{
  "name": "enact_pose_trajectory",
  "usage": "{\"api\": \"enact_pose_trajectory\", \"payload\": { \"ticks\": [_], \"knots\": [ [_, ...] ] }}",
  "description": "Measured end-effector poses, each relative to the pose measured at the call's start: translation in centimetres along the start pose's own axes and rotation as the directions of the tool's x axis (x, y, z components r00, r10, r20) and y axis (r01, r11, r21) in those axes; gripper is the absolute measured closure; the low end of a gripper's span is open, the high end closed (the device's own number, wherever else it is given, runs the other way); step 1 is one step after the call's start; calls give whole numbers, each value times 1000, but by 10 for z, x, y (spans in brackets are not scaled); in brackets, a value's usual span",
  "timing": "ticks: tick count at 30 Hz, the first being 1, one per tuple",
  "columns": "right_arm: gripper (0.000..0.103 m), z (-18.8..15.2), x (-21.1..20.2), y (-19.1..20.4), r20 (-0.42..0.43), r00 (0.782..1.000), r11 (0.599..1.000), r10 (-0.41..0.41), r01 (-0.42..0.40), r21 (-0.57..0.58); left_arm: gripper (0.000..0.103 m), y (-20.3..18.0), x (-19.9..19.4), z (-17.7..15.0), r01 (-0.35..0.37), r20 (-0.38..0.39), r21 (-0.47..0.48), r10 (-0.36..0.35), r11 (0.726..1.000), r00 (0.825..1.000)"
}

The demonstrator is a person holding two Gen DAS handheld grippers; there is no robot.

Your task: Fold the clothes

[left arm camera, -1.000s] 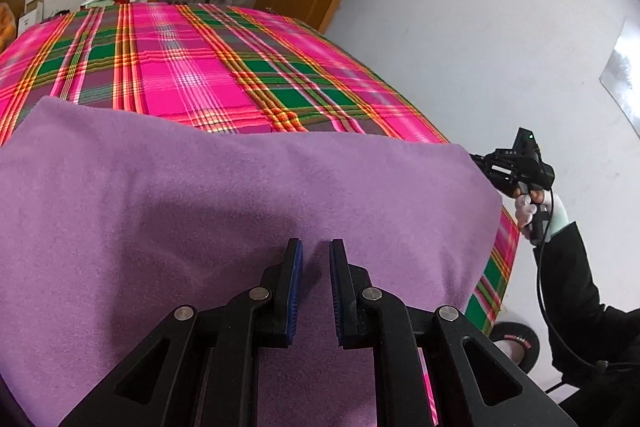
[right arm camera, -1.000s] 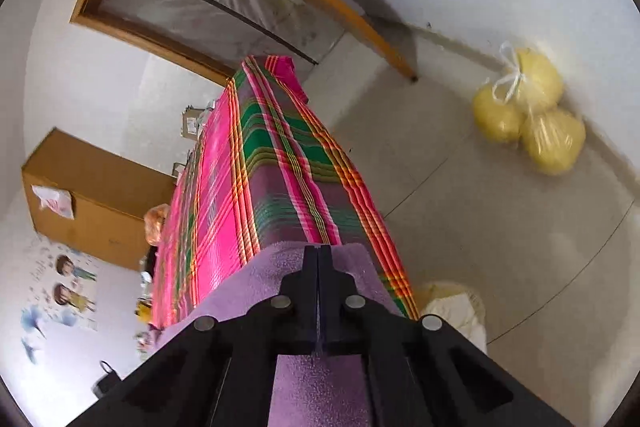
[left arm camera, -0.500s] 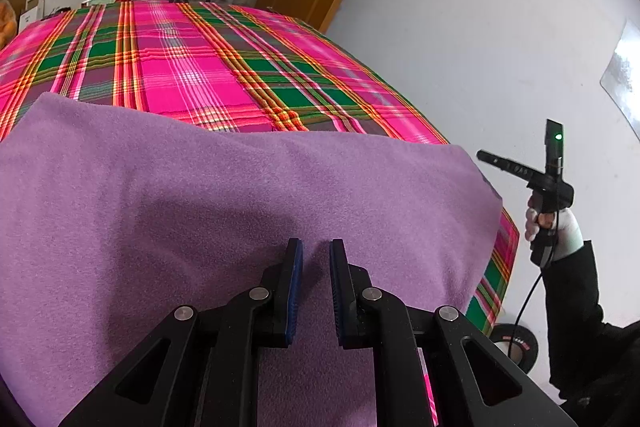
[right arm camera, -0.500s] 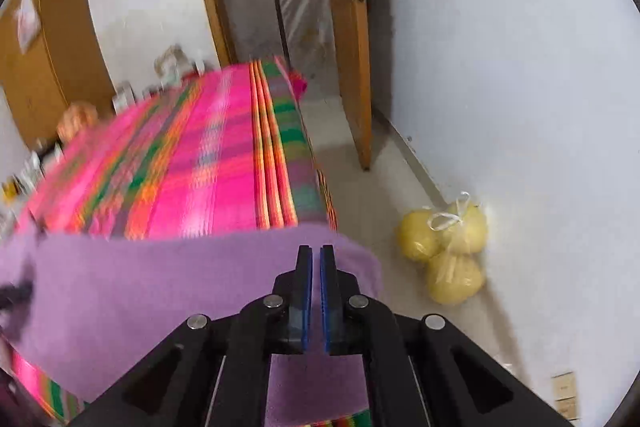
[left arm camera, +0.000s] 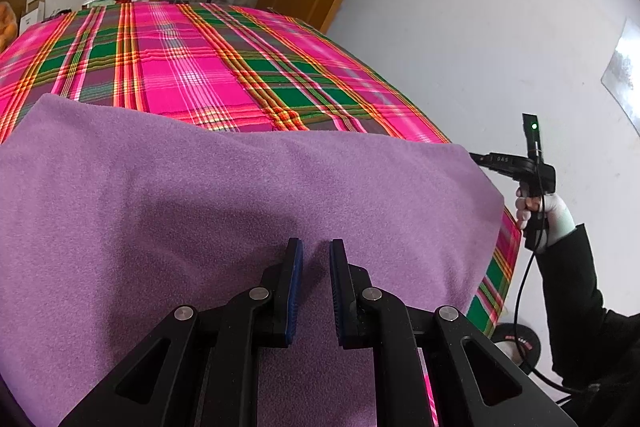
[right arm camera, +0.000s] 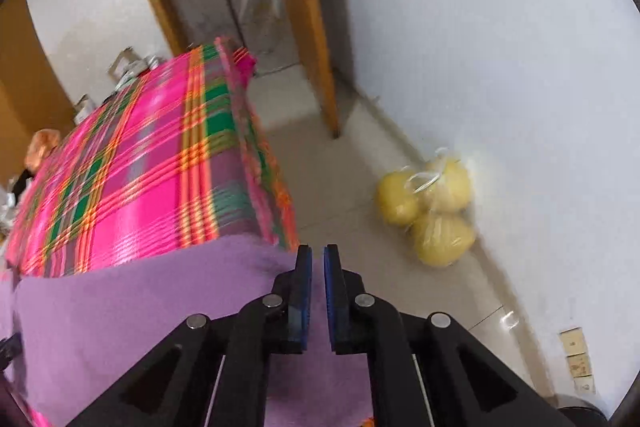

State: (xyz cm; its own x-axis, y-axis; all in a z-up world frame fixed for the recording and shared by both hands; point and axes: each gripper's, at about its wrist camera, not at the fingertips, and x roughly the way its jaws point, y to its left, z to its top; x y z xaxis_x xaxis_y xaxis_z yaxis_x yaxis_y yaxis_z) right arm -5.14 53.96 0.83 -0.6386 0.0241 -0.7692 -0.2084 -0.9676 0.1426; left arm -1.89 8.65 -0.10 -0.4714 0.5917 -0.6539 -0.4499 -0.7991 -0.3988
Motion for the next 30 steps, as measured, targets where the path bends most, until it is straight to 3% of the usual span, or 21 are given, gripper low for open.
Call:
{"api": "enact_pose_trajectory", "payload": {
  "ticks": [5, 11, 14, 17, 21, 24, 28, 30],
  "knots": [
    [96, -13, -40, 18, 73, 990, 993, 117, -115, -38, 89, -8, -5, 0, -22, 3, 24, 22, 999, 1000],
    [96, -37, -55, 84, 11, 967, 949, 255, -248, -194, 89, 5, -30, 11, -117, 92, 5, 116, 993, 989],
    [96, -47, -54, 133, -50, 934, 895, 355, -354, -271, 89, 23, -35, 13, -180, 96, -46, 183, 983, 978],
    [95, -59, -50, 190, -134, 886, 823, 444, -463, -328, 89, 37, -35, 14, -223, 93, -85, 231, 971, 969],
    [90, -75, -46, 253, -214, 833, 749, 510, -552, -367, 89, 53, -27, 9, -263, 52, -114, 270, 958, 961],
    [89, -83, -39, 287, -239, 843, 727, 482, -537, -428, 89, 53, -28, 6, -262, 65, -103, 270, 960, 961],
    [89, -68, -30, 288, -162, 921, 827, 355, -390, -404, 89, 58, -30, 4, -236, 72, -124, 246, 964, 967],
    [86, -64, -39, 297, -136, 917, 820, 376, -397, -412, 89, 61, -32, 3, -217, 77, -141, 229, 966, 970]
  ]
}}
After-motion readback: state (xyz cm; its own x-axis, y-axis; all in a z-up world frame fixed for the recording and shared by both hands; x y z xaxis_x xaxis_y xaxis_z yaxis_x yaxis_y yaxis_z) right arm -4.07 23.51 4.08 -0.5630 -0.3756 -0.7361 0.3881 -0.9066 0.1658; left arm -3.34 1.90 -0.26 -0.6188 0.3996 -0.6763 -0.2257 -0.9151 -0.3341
